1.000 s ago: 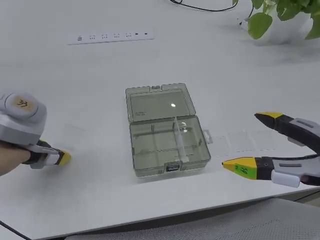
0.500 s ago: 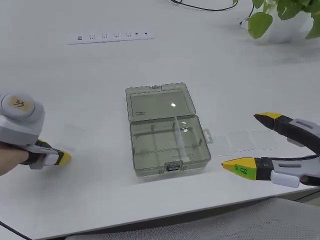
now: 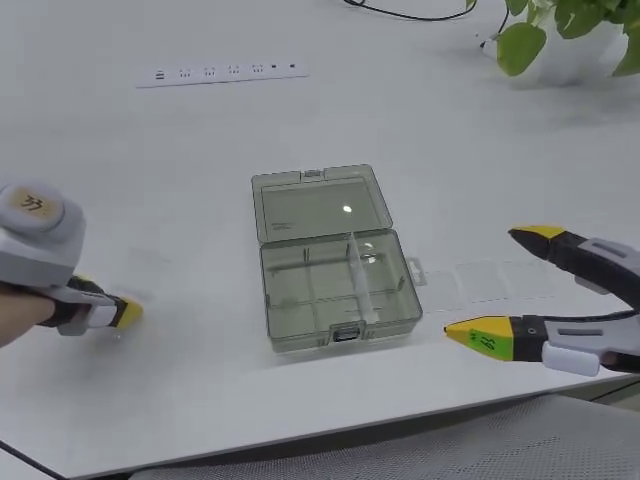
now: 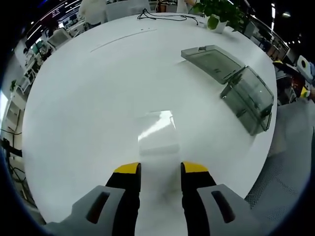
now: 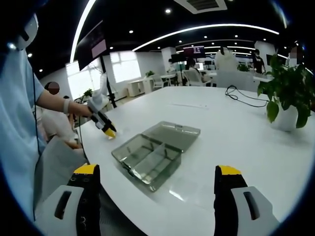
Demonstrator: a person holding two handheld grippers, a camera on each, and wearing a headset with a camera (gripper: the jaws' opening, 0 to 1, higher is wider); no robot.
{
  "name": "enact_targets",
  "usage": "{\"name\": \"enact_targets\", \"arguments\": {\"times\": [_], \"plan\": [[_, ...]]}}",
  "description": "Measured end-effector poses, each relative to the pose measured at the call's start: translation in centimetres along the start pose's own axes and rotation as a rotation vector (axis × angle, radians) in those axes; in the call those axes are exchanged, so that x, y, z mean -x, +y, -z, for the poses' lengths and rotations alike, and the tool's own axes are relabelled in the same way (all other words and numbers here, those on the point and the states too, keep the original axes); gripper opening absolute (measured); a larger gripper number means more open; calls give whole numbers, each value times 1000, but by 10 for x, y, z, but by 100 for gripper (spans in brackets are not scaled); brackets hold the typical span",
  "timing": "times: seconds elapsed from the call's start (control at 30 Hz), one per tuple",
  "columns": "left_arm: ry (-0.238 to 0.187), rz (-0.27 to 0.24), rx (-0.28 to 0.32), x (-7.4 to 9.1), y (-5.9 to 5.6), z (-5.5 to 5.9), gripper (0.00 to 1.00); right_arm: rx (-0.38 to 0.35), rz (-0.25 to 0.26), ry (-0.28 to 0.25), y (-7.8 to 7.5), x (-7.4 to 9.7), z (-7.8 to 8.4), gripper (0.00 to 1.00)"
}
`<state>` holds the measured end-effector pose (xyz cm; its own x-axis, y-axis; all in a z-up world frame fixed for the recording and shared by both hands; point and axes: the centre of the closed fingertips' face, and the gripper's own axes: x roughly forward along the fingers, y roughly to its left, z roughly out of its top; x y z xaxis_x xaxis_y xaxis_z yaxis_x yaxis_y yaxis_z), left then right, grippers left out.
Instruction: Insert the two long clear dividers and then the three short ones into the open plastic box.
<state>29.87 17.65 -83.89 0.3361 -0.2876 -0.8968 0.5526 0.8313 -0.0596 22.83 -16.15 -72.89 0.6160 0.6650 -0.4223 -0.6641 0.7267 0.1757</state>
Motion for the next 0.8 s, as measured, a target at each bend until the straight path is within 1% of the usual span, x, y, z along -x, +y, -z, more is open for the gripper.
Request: {"name": "enact_targets", "arguments": {"times": [0.1, 0.2, 0.33, 0.37, 0.4, 0.47, 0.53, 0.57, 0.67, 0.8], "plan": [[-4, 0, -5, 1, -1, -1, 30, -2, -2, 2, 1, -1, 1, 97], [-24, 6, 2, 4, -3, -6, 30, -2, -3, 5, 1, -2, 2, 97], [-65, 14, -9, 10, -8, -17, 30, -8, -3, -1, 1, -3, 0, 97], [-69, 15, -9, 11, -9, -19, 30, -8, -3, -1, 1, -4, 0, 97], [-82, 18, -12, 12, -11, -23, 30, -7, -5, -3, 1, -5, -1, 97], [-96, 20, -17, 14, -12, -28, 30, -7, -7, -1, 2, -6, -1, 96], [-124, 27, -18, 18, -15, -36, 30, -7, -11, -3, 3, -7, -3, 96], [-125, 27, -18, 18, -15, -36, 30, -7, -11, -6, 3, -8, -4, 96], [-149, 37, -25, 21, -20, -44, 30, -7, -12, -11, 4, -10, -6, 96], [-198, 52, -33, 26, -30, -59, 30, -13, -14, -16, 4, -14, -8, 96]]}}
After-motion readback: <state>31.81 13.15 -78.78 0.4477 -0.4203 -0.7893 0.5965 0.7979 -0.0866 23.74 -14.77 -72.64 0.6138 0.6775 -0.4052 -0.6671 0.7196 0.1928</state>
